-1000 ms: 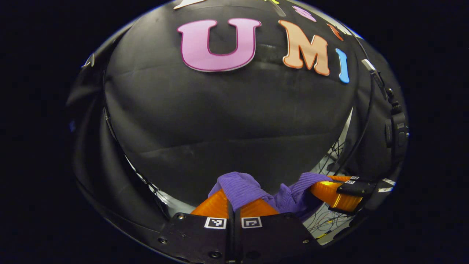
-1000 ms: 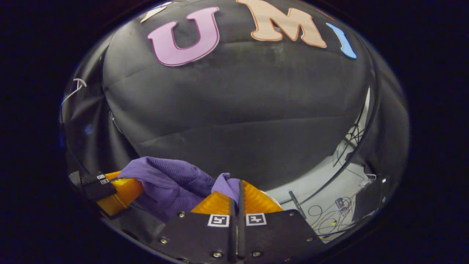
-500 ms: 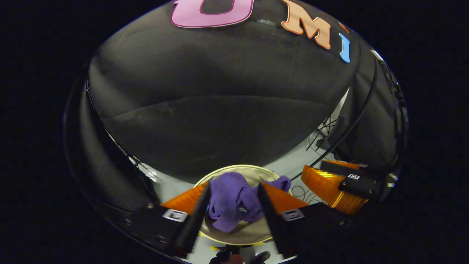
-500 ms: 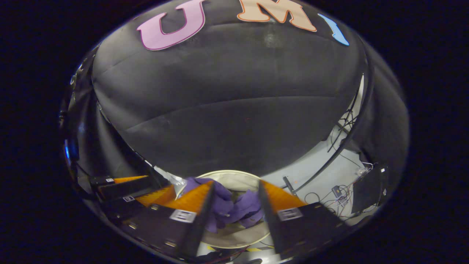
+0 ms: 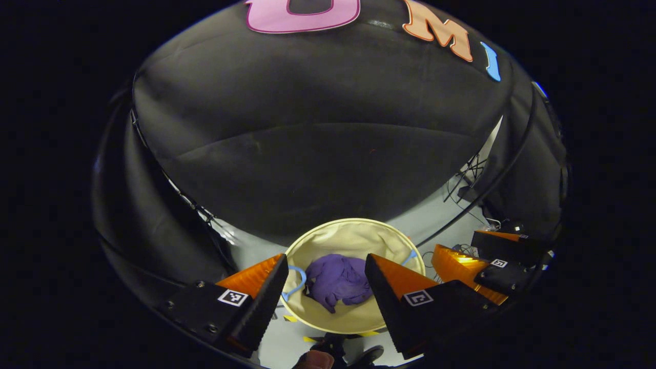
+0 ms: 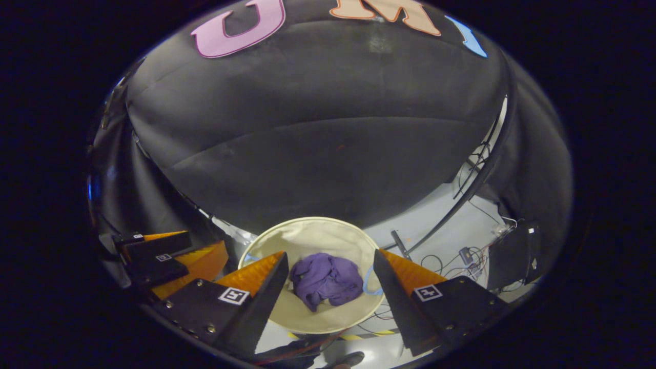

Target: Grasp the clothes on the hanger with both hands and then place them into the laundry hamper below.

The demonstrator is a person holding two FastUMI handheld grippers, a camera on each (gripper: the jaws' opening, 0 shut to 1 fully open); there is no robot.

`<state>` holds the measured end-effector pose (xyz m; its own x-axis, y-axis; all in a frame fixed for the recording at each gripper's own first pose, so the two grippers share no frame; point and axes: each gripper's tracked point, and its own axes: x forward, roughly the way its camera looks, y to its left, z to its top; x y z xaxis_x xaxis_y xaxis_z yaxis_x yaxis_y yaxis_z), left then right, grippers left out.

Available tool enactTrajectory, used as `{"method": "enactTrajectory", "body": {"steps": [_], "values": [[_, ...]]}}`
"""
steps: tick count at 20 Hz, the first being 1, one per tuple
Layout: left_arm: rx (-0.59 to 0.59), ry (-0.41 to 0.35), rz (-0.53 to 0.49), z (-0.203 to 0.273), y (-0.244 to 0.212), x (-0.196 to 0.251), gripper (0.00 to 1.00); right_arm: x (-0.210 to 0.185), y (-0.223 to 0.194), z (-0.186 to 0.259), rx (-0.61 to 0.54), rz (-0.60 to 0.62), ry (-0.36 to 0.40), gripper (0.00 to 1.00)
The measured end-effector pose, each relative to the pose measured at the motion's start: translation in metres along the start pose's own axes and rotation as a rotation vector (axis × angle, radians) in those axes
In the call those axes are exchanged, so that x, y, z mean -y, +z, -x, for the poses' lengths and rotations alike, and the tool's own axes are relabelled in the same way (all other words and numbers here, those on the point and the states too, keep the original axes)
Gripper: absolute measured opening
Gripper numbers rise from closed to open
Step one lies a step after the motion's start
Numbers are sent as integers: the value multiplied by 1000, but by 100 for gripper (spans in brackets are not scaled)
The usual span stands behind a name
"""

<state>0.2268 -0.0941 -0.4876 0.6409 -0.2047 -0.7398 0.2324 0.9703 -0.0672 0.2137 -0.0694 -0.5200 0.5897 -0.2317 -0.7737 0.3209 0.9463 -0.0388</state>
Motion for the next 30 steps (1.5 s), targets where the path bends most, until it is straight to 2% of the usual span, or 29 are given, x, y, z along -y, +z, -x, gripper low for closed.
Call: {"method": "enactTrajectory", "body": {"steps": [4,6,7,11,12,13,14,15,21,22,23,30], "values": [[23,38,-45,23,6,-11,94,-6,2,19,-9,4,16,100],[24,45,-38,34,8,-14,94,-8,10,28,14,21,16,96],[27,49,-33,40,10,-16,93,-9,14,33,28,31,15,100],[46,77,-14,65,15,-24,93,-18,20,64,50,54,36,100],[54,91,-13,72,16,-28,93,-17,22,70,58,63,34,96],[61,96,-9,79,19,-29,94,-17,24,77,64,70,31,100],[69,96,-4,86,20,-28,93,-17,25,87,70,70,32,96],[79,95,-2,95,22,-26,93,-18,26,97,81,62,35,100],[149,87,-10,144,30,-18,93,-21,47,157,160,67,54,100],[162,89,-10,153,30,-16,94,-21,50,167,175,70,58,96],[175,86,-7,162,32,-14,93,-21,51,178,188,70,63,100],[253,116,-3,214,39,-5,94,-20,59,233,262,120,97,100]]}}
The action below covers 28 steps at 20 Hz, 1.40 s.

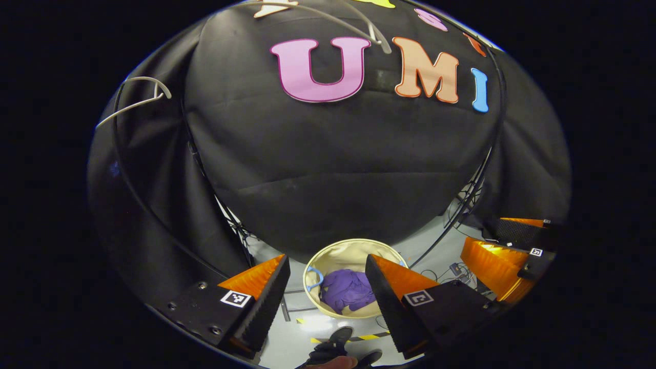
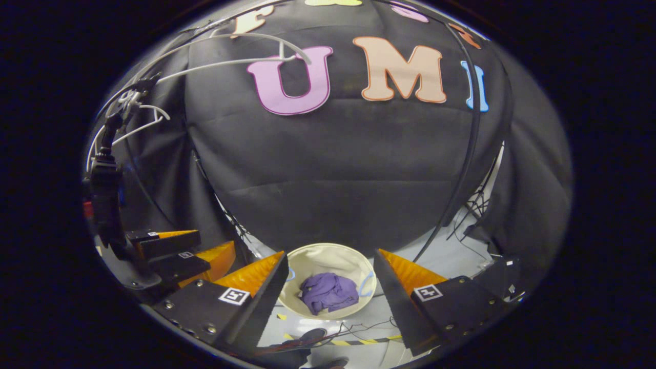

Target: Grasp the clothes on the hanger with both hands and then place them into the laundry hamper below.

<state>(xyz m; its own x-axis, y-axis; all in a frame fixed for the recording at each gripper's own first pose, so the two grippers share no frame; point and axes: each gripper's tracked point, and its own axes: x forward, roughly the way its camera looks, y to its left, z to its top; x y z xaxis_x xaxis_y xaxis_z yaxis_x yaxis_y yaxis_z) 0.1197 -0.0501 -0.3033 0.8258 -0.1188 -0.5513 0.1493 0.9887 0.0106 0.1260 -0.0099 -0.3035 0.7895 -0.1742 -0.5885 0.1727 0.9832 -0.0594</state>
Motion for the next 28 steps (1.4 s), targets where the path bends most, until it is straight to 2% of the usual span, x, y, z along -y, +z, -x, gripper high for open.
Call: {"method": "enactTrajectory", "body": {"steps": [9,16,17,18,22,27,28], "values": [[131,63,39,79,55,-1,93,-11,63,67,130,-33,70,100],[198,40,40,127,104,15,92,6,112,107,208,-31,62,100],[221,41,27,134,113,14,92,7,118,111,221,-26,63,95],[245,39,16,139,120,13,92,9,125,116,236,-26,58,100],[290,50,32,163,141,-1,92,3,139,131,281,-48,69,100],[396,85,23,189,168,-22,92,-12,157,151,330,-40,122,100],[413,88,23,195,171,-25,91,-12,162,157,352,-22,121,95]]}}
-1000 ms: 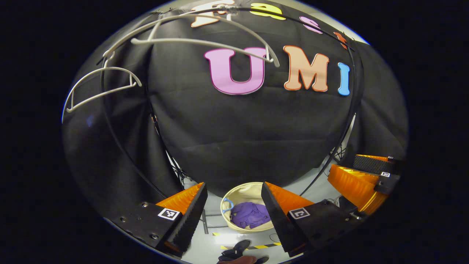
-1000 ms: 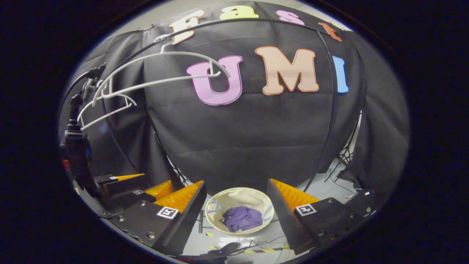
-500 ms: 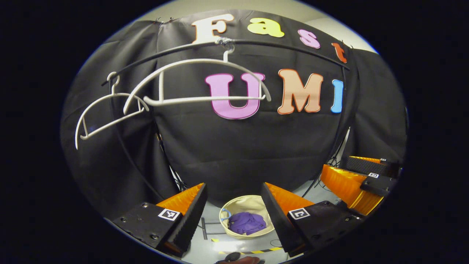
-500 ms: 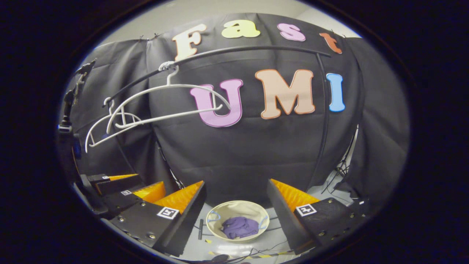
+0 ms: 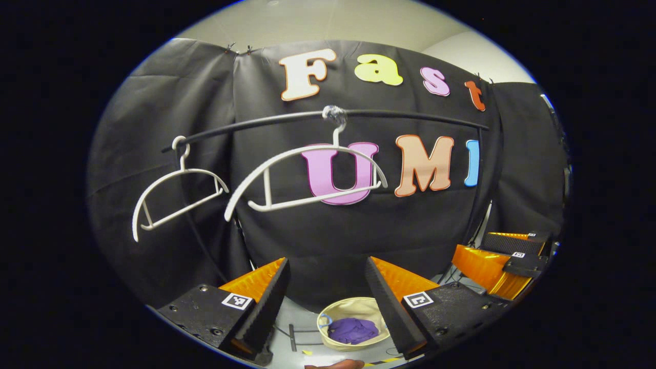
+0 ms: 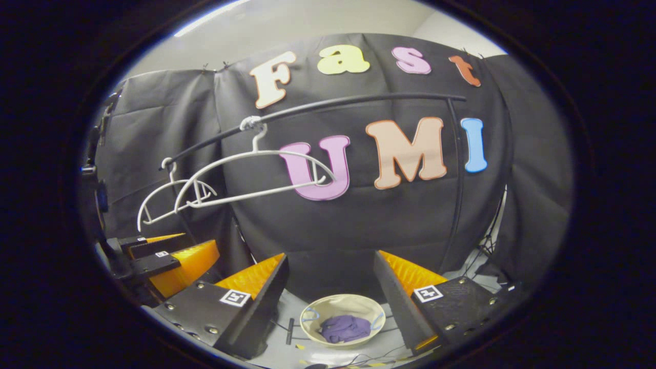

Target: Grasp the clothes on the hanger with both hands and then place them into the laundry hamper below.

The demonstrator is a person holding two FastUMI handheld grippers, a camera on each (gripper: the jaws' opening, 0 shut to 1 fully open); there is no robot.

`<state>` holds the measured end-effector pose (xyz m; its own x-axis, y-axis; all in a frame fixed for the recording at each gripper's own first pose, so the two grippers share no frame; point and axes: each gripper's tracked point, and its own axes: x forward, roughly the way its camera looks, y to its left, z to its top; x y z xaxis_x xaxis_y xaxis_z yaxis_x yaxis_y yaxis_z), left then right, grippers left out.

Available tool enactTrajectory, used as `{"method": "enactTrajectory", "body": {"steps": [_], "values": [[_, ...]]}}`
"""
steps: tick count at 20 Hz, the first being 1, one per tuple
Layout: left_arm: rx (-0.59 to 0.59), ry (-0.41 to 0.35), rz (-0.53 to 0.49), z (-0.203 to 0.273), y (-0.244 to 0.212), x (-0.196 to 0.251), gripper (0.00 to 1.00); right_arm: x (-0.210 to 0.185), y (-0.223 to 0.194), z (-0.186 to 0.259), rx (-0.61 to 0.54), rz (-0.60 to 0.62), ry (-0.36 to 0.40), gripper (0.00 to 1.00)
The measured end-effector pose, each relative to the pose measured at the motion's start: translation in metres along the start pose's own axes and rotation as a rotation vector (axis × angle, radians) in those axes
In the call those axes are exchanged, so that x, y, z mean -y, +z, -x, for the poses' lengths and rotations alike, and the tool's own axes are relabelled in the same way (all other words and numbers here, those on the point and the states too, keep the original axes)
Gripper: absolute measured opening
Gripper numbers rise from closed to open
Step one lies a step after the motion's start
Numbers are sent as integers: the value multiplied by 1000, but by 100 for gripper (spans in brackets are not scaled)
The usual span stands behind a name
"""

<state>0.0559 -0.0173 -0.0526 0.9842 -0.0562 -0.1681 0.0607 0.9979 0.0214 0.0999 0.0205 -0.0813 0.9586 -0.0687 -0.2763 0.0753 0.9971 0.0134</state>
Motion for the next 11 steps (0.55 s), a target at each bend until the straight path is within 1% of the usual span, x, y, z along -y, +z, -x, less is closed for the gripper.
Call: {"method": "enactTrajectory", "body": {"steps": [1,2,3,5,6,9,10,11], "values": [[22,-8,6,4,7,-1,92,-2,6,4,20,22,6,100],[42,-14,17,9,13,-2,92,-5,11,8,39,41,10,100],[60,-23,25,14,18,-2,91,-7,15,11,57,54,18,94],[87,-26,35,20,27,-6,91,-12,20,19,82,65,31,100],[93,-27,36,23,29,-7,91,-13,22,23,86,66,34,95],[121,-26,32,26,34,-9,91,-20,22,27,84,64,48,94],[118,-25,38,27,32,-9,90,-22,21,28,80,64,55,100],[115,-35,50,27,31,-6,90,-23,19,31,77,64,60,100]]}}
